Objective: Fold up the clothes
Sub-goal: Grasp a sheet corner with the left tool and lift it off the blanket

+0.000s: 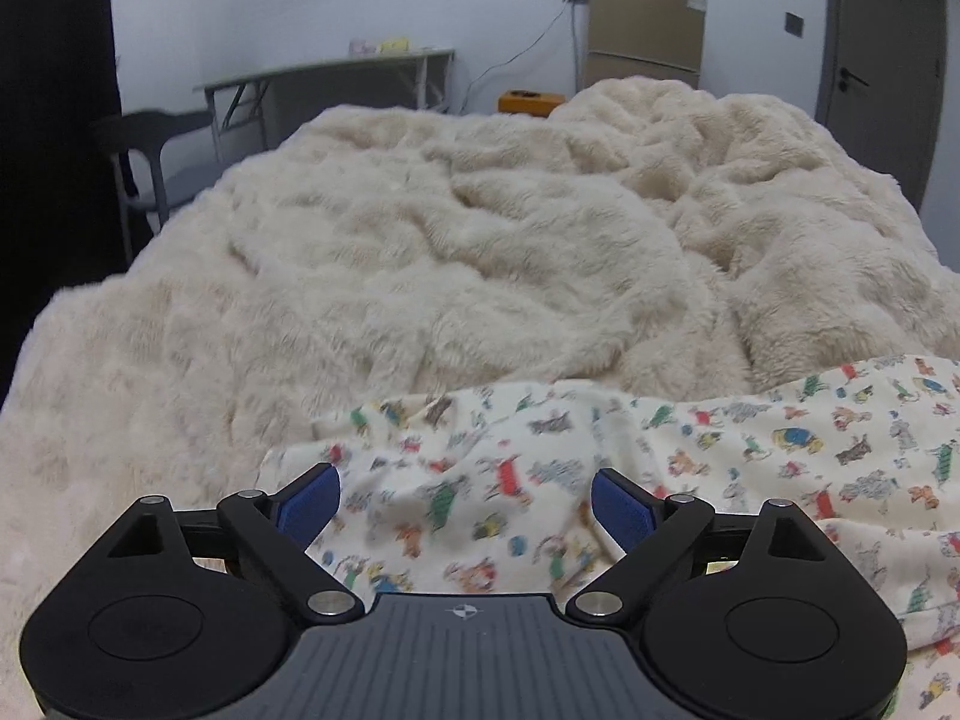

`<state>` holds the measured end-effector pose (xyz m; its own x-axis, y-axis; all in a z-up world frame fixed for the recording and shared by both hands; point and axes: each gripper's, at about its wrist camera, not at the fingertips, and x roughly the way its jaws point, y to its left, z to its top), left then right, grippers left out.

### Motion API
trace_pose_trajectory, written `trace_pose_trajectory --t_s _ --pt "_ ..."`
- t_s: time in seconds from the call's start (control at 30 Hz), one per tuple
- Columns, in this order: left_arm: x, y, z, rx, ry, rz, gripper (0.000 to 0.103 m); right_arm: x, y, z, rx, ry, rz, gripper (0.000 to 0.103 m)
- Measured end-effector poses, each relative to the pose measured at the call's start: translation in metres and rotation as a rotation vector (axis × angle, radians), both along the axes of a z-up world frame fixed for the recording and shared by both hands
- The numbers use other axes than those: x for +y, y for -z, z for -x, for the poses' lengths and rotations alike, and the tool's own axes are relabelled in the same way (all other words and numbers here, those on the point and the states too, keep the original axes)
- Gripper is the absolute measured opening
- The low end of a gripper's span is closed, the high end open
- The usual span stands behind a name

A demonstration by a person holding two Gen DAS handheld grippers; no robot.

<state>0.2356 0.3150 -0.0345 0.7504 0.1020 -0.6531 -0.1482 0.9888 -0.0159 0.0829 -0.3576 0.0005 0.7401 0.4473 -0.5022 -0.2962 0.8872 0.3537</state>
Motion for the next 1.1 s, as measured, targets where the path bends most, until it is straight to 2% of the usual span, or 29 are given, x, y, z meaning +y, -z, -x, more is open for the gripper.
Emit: trace_pose_trajectory --t_s 0.07,0.13,0.2,0.27,0.37,0.43,0.5,0.57,0.6,0.63,0.67,0.7,0.73,0.83,0.87,0.97,1.1 --pt "0.019 0.009 -0.002 0.018 -0.053 0.069 0.089 0.001 -0.004 0.000 -0.008 -0.004 0.003 0.054" --pt "0.040 0.019 -0.003 0.038 -0.116 0.171 0.089 0.003 -0.008 -0.001 -0.013 -0.010 0.006 0.054" --pt "0.066 0.032 -0.003 0.041 -0.179 0.333 0.089 0.005 -0.008 -0.001 -0.012 -0.015 0.010 0.054" --pt "0.095 0.048 0.001 0.027 -0.289 0.544 0.087 0.007 -0.007 -0.003 -0.006 -0.016 0.017 0.054" --pt "0.129 0.073 0.021 -0.007 -0.505 0.770 0.083 0.009 -0.004 -0.003 0.002 -0.013 0.024 0.055" --pt "0.138 0.079 0.030 -0.010 -0.554 0.801 0.081 0.010 -0.004 -0.003 0.002 -0.012 0.025 0.055" --pt "0.141 0.082 0.034 0.008 -0.550 0.779 0.074 0.010 -0.004 -0.002 0.001 -0.013 0.025 0.055" --pt "0.140 0.085 0.033 0.031 -0.513 0.767 0.073 0.011 -0.004 -0.003 0.004 -0.013 0.023 0.055" --pt "0.137 0.086 0.029 0.042 -0.483 0.770 0.067 0.011 -0.004 -0.004 0.007 -0.012 0.022 0.055" --pt "0.135 0.087 0.026 0.050 -0.464 0.765 0.044 0.012 -0.003 -0.004 0.008 -0.013 0.024 0.055" --pt "0.130 0.088 0.020 0.063 -0.440 0.746 0.027 0.014 -0.003 -0.005 0.010 -0.015 0.027 0.055" --pt "0.127 0.086 0.016 0.066 -0.425 0.731 0.001 0.015 -0.003 -0.005 0.011 -0.016 0.029 0.055" --pt "0.125 0.082 0.011 0.059 -0.409 0.716 0.001 0.016 -0.003 -0.005 0.011 -0.019 0.032 0.055" --pt "0.120 0.040 0.003 -0.053 -0.350 0.655 0.001 0.018 -0.006 -0.004 0.011 -0.023 0.041 0.055" --pt "0.119 0.006 0.000 -0.119 -0.311 0.617 0.001 0.018 -0.008 -0.005 0.011 -0.020 0.044 0.055" --pt "0.121 -0.069 0.004 -0.228 -0.260 0.594 0.001 0.020 -0.012 -0.006 0.008 -0.017 0.054 0.055" --pt "0.118 -0.132 0.012 -0.295 -0.227 0.585 0.001 0.047 -0.030 -0.013 -0.025 -0.076 0.147 0.055"
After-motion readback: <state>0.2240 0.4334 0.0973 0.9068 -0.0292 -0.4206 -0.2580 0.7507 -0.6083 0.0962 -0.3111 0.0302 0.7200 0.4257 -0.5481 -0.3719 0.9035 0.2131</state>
